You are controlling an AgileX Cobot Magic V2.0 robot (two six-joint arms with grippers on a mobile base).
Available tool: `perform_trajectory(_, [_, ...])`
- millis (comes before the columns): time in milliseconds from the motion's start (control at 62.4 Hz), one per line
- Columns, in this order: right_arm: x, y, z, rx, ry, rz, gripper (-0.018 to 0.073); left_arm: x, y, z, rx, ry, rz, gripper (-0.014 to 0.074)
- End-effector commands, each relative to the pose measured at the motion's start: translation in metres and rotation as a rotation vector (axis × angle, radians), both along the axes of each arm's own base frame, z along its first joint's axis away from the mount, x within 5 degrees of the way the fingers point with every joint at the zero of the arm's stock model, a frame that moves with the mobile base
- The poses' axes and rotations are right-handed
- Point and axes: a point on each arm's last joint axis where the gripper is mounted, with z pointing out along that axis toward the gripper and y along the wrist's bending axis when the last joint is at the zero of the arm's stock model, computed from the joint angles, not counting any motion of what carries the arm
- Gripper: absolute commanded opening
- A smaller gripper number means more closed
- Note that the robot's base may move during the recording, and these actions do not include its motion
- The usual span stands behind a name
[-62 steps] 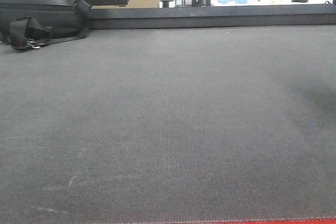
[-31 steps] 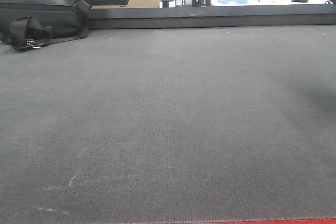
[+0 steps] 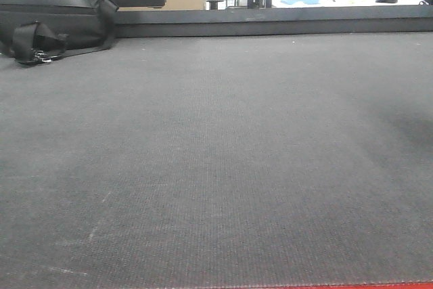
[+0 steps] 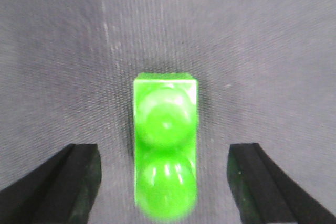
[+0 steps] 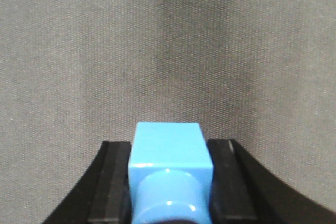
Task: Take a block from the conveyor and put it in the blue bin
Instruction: 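Lift both held blocks up off the conveyor belt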
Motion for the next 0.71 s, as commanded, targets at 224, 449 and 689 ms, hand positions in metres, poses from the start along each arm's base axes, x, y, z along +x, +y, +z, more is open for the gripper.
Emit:
perform_trajectory(224, [0.0004, 0.0002, 0.0052, 0.006, -0.025, -0.002, -0.0162, 0.0095, 0.0032, -0.0108, 0.008, -0.022, 0.001, 0.0391])
perform_trajectory(449, [0.0003, 0.002, 0.0055, 0.029, -0.023, -0.008, -0.0162, 0.0122, 0.003, -0.0101, 0.005, -0.053, 0.008, 0.0051])
perform_trajectory(689, [0.0008, 0.0038, 0.0078, 0.051, -0.033, -0.009, -0.0162, 0.0089, -0.0003, -0.0051, -0.038, -0.046, 0.047, -0.0111])
